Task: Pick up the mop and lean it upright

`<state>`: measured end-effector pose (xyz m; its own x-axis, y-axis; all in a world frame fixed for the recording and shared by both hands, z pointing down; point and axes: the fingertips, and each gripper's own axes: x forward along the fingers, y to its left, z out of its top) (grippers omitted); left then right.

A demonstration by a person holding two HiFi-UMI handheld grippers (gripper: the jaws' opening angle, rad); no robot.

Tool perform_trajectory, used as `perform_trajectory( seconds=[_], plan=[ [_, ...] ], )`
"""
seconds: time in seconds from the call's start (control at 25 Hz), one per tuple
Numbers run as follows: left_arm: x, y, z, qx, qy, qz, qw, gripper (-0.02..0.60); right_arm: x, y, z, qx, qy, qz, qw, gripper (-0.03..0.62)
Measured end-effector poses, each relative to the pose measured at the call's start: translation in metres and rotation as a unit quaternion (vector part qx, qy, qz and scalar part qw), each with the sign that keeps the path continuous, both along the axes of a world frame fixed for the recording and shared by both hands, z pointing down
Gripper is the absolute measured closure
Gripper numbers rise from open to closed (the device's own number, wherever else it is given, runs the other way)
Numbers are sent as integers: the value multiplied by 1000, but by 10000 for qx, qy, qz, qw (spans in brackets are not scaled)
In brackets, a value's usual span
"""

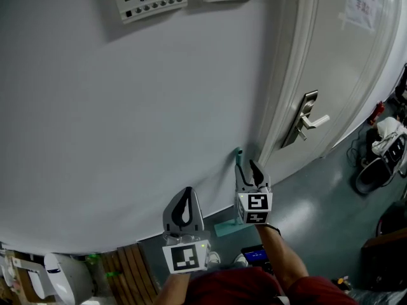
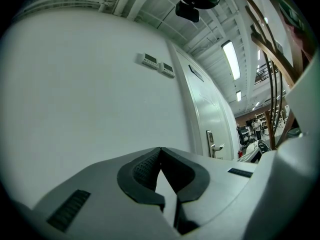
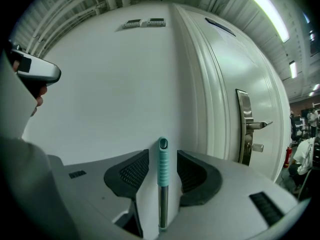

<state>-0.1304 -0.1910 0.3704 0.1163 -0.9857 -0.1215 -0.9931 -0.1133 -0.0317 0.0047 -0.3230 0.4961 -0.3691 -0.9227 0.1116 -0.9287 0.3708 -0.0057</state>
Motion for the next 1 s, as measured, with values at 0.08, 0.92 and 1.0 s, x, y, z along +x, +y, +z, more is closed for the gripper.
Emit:
perform_trajectory(
  seconds=[0.08,0.92,1.0],
  plan=[
    [3,-1,0,3,17,42,10000,568,5,8,-2,13,-70,33,10000,419],
    [24,-12,10,-91,-135,343,9993,568,51,114,-40,287,-64,41,9996,419],
    [25,-13,10,-118,-99,358,9992,568,55,114,-44,310,-101,87,9994,419]
  ],
)
